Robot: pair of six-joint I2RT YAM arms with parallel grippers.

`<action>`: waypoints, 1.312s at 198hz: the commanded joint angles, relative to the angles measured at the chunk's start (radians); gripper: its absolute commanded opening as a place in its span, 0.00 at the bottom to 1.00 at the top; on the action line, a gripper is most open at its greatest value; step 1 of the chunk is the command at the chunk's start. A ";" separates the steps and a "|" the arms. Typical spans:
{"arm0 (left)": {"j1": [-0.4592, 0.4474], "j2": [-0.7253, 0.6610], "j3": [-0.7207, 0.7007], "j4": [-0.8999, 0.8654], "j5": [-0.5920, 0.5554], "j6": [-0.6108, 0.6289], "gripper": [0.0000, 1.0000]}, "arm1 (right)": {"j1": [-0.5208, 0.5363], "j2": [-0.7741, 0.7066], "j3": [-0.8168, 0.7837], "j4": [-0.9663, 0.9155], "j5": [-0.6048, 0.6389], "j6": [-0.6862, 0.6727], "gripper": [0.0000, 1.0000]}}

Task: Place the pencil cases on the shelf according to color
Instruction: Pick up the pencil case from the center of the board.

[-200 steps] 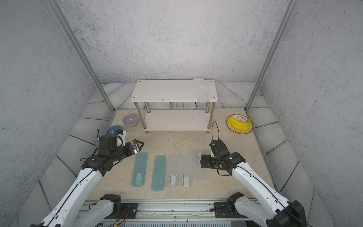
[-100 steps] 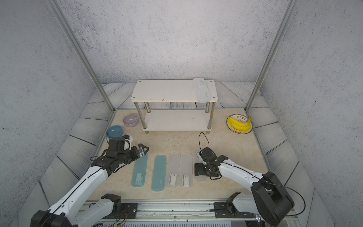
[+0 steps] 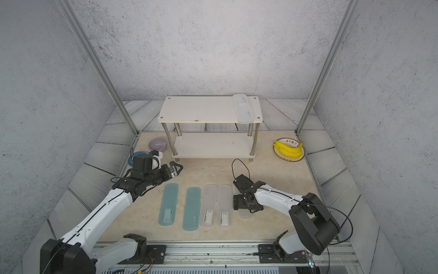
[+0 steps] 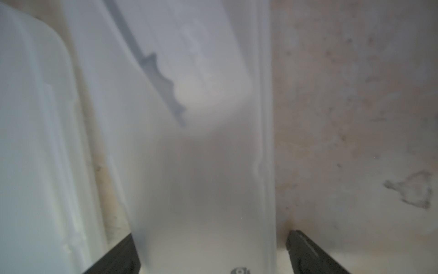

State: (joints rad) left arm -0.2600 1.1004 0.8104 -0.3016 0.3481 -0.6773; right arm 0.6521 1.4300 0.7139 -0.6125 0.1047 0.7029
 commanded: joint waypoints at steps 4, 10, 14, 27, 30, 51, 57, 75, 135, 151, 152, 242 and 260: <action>-0.007 0.006 0.015 0.004 -0.012 0.017 0.99 | -0.002 -0.080 0.003 -0.141 0.132 0.021 1.00; -0.007 0.006 0.012 0.004 -0.011 0.019 0.99 | -0.003 -0.100 0.003 -0.142 0.124 0.012 1.00; -0.007 0.007 0.010 0.005 -0.011 0.018 0.99 | -0.003 -0.117 0.002 -0.141 0.115 0.004 1.00; -0.007 0.007 0.009 0.000 -0.012 0.023 0.99 | -0.003 -0.172 -0.006 -0.130 0.071 -0.019 1.00; -0.007 0.007 0.009 -0.001 -0.012 0.025 0.99 | -0.003 -0.183 -0.008 -0.125 0.060 -0.024 1.00; -0.007 0.002 0.010 -0.010 -0.021 0.030 0.99 | -0.002 -0.250 -0.032 -0.125 0.040 -0.050 1.00; -0.007 0.000 0.010 -0.013 -0.024 0.033 0.99 | -0.003 -0.265 -0.041 -0.128 0.050 -0.047 1.00; -0.007 -0.015 0.008 -0.024 -0.034 0.041 0.99 | -0.008 -0.300 -0.078 -0.119 0.048 -0.063 1.00; -0.007 -0.024 0.015 -0.049 -0.042 0.072 0.99 | -0.009 -0.241 -0.088 -0.061 0.036 -0.070 1.00; -0.007 -0.025 0.015 -0.050 -0.039 0.074 0.99 | -0.013 -0.201 -0.087 -0.049 0.017 -0.067 1.00; -0.007 -0.025 0.014 -0.050 -0.039 0.073 0.99 | -0.014 -0.198 -0.087 -0.047 0.015 -0.068 1.00; -0.007 -0.026 0.002 -0.039 -0.041 0.076 0.99 | -0.012 -0.118 -0.096 -0.023 -0.047 -0.070 0.99; -0.007 -0.021 0.004 -0.035 -0.037 0.075 0.99 | -0.009 -0.107 -0.096 -0.020 -0.053 -0.060 0.96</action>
State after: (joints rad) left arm -0.2604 1.0832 0.8104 -0.3477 0.3145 -0.6098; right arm 0.6422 1.3056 0.6239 -0.6319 0.0719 0.6289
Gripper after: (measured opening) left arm 0.987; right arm 0.978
